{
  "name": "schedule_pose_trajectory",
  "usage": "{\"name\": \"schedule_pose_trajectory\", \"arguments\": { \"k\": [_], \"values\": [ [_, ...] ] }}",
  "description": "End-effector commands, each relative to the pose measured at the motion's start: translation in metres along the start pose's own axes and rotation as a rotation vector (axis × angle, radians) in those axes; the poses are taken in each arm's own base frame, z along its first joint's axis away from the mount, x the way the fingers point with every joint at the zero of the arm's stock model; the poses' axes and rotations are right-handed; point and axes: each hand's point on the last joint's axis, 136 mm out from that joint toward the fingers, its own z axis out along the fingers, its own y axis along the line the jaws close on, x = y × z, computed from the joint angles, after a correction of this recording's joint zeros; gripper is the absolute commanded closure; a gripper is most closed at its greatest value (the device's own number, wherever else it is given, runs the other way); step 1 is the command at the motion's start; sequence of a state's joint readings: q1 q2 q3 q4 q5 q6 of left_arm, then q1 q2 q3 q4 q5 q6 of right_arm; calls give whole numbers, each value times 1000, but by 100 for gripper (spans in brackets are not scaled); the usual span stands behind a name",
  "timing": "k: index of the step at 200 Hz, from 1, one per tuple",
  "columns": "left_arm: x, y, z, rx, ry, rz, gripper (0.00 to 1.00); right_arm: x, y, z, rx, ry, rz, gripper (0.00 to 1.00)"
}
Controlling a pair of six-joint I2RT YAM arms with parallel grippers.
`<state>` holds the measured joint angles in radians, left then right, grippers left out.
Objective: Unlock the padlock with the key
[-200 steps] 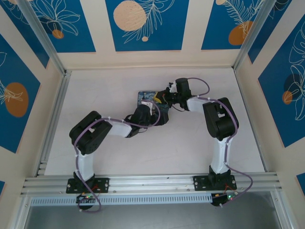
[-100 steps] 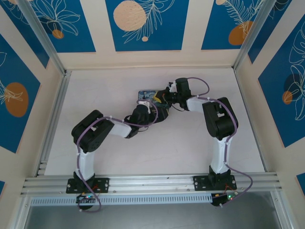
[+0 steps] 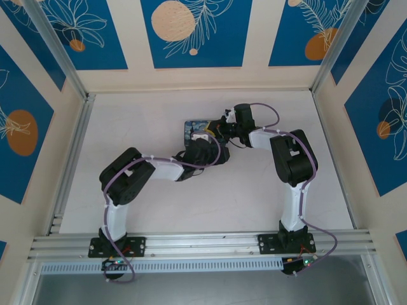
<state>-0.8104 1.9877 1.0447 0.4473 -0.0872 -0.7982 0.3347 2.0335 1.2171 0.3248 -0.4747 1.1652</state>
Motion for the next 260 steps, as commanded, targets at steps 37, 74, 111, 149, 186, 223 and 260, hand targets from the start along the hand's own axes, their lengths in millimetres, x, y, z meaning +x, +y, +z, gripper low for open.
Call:
{"name": "schedule_pose_trajectory", "arguments": {
  "k": [37,74,111,149,186,223,260],
  "values": [
    [0,-26,-2,213,10,-98,2,8,-28,7,59,31,47,100],
    [-11,-18,-8,264,-30,-221,4,9,-30,6,57,34,48,100],
    [-19,-19,-16,318,-60,-306,6,7,-31,6,55,30,54,100],
    [-25,-24,-30,345,-83,-321,7,7,-32,6,53,32,54,100],
    [-25,-20,-35,342,-101,-349,8,7,-33,7,53,31,57,100],
    [-27,-12,-26,315,-129,-403,10,7,-36,8,53,33,64,100],
    [-18,7,-15,210,-125,-410,11,8,-36,8,50,33,65,100]
  ]
}}
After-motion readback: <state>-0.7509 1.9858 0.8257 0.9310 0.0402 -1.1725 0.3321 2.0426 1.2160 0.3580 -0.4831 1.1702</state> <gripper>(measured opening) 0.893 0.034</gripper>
